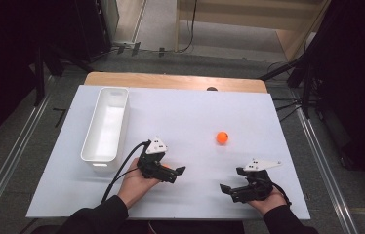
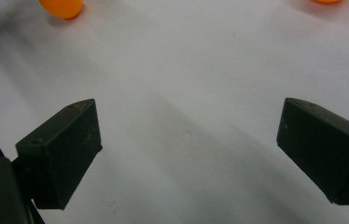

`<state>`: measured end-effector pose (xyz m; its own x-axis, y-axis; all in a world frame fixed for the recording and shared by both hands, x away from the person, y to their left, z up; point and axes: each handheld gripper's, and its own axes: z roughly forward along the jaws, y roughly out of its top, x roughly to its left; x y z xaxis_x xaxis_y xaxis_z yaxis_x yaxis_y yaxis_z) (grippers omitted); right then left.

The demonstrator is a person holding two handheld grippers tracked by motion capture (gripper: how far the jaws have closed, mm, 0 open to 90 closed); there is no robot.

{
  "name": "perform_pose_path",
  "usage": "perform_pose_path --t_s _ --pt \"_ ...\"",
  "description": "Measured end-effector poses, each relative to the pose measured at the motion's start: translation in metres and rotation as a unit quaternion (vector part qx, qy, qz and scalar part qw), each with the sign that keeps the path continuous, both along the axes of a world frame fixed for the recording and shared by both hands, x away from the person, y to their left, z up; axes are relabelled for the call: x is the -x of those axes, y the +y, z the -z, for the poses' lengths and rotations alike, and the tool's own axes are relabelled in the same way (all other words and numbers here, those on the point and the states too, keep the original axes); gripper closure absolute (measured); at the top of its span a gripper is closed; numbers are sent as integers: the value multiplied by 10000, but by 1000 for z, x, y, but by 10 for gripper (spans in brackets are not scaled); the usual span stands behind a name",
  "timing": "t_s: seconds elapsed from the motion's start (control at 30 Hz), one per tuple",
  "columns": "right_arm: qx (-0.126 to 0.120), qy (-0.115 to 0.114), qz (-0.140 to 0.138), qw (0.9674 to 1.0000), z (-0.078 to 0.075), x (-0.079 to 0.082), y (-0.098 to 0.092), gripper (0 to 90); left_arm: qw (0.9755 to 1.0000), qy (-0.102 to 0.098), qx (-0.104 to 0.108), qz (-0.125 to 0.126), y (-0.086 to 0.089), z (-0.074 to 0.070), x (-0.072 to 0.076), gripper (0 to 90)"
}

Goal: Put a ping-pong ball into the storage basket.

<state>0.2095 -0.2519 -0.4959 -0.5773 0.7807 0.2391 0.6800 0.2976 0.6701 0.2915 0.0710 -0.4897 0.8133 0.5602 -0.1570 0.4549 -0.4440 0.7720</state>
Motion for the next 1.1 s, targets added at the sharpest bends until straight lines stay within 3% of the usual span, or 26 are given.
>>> perform_pose_path --t_s 0.73,0.97,1.1 --pt "-7 -43 -13 10000 0 0 -1 50 9990 244 -380 -14 11 22 9 0" --pt "-7 -40 5 10000 0 1 -1 50 9975 22 -701 69 10 24 14 0" --pt "-5 -46 15 10000 0 1 -1 50 9954 -128 -948 88 6 25 17 0"
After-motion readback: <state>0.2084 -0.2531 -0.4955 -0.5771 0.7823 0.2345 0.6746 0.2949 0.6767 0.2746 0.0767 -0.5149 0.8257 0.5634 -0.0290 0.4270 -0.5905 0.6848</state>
